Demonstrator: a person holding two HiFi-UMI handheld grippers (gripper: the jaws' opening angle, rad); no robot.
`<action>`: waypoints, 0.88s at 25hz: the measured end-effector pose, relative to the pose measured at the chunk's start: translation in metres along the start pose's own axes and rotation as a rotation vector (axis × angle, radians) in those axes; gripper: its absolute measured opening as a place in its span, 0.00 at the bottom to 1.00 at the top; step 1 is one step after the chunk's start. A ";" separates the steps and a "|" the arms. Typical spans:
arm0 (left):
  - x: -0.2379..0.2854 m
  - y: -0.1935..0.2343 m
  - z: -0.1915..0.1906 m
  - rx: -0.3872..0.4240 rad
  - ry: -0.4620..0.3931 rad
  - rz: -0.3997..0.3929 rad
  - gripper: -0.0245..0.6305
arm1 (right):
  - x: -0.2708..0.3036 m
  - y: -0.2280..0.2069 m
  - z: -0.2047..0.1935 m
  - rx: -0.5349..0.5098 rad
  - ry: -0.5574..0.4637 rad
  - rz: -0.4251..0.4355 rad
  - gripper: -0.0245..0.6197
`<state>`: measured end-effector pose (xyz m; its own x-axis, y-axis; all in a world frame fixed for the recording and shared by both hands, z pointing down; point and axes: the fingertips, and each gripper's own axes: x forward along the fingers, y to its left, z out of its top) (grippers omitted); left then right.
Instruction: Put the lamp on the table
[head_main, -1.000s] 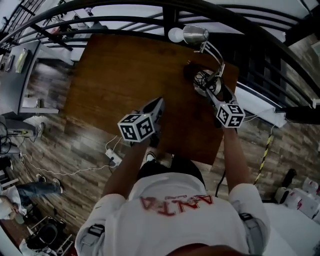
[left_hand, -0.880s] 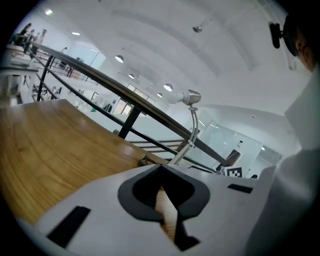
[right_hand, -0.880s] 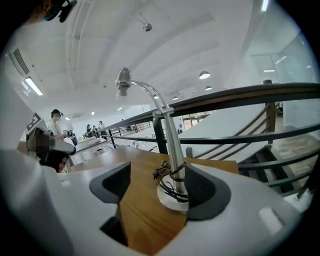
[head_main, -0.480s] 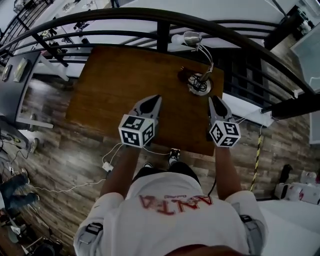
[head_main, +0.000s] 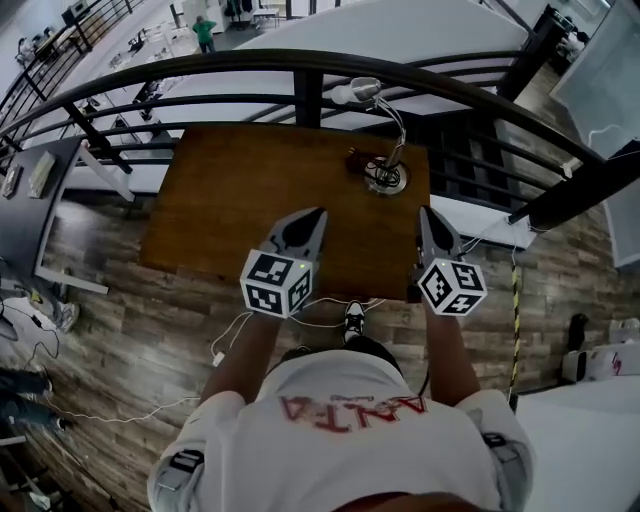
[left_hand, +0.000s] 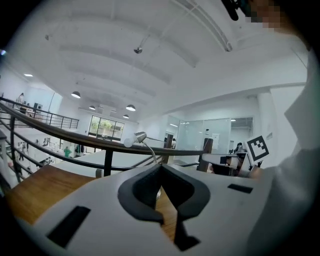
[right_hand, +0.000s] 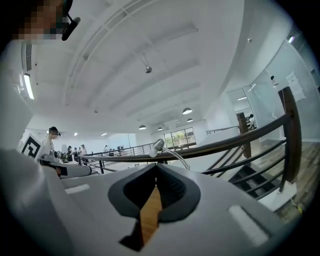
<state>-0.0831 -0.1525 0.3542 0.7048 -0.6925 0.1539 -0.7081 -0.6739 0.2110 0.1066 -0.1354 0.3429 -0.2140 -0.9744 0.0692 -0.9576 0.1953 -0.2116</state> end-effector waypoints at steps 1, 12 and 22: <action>-0.003 -0.004 0.003 0.010 -0.008 -0.007 0.05 | -0.006 0.001 0.003 0.000 -0.004 -0.011 0.04; -0.021 -0.038 0.018 0.038 -0.046 -0.056 0.05 | -0.050 0.014 0.023 -0.090 -0.016 -0.024 0.04; -0.033 -0.037 0.015 0.024 -0.052 -0.052 0.05 | -0.052 0.029 0.016 -0.099 0.002 0.005 0.04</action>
<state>-0.0811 -0.1086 0.3265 0.7376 -0.6689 0.0925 -0.6722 -0.7145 0.1939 0.0936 -0.0809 0.3172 -0.2187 -0.9733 0.0702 -0.9710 0.2099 -0.1147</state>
